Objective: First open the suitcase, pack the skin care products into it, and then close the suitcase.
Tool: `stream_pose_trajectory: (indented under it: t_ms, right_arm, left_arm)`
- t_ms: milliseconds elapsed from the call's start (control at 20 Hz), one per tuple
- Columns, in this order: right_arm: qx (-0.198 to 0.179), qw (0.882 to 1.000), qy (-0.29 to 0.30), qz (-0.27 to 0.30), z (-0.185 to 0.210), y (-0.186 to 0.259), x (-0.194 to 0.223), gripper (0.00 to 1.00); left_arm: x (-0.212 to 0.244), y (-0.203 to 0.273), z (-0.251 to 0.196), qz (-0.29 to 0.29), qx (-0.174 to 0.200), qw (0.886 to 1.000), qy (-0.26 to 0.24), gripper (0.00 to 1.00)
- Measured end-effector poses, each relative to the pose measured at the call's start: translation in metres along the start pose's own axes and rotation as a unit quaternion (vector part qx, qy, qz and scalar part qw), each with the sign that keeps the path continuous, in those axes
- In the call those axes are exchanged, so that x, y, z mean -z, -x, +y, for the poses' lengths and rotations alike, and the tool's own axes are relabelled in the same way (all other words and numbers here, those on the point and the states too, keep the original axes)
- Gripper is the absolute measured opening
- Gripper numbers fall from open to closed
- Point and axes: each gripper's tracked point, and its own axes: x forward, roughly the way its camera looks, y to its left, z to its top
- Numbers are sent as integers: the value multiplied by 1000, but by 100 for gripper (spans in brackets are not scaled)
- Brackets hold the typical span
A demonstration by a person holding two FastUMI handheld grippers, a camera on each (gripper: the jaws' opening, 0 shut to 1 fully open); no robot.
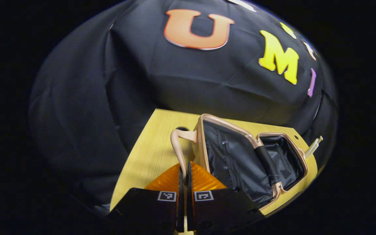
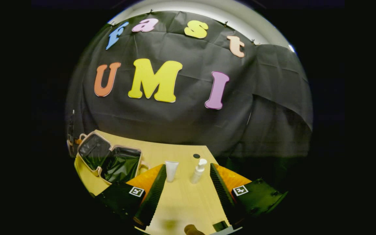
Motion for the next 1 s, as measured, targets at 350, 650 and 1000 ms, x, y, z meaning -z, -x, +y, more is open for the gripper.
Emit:
stream_pose_trajectory:
  t_ms: [350, 650, 1000]
  right_arm:
    - [33, 999, -2, 22, -24, -7, 13, 80]
    - [46, 999, -18, 18, -43, -5, 23, 79]
    - [20, 1000, -1, 14, -52, -10, 45, 79]
  left_arm:
    - [28, -22, 20, -2, 13, 994, 104, 20]
    - [44, -13, 40, 19, -39, 990, 136, 78]
    - [4, 37, 8, -24, -35, 993, 112, 97]
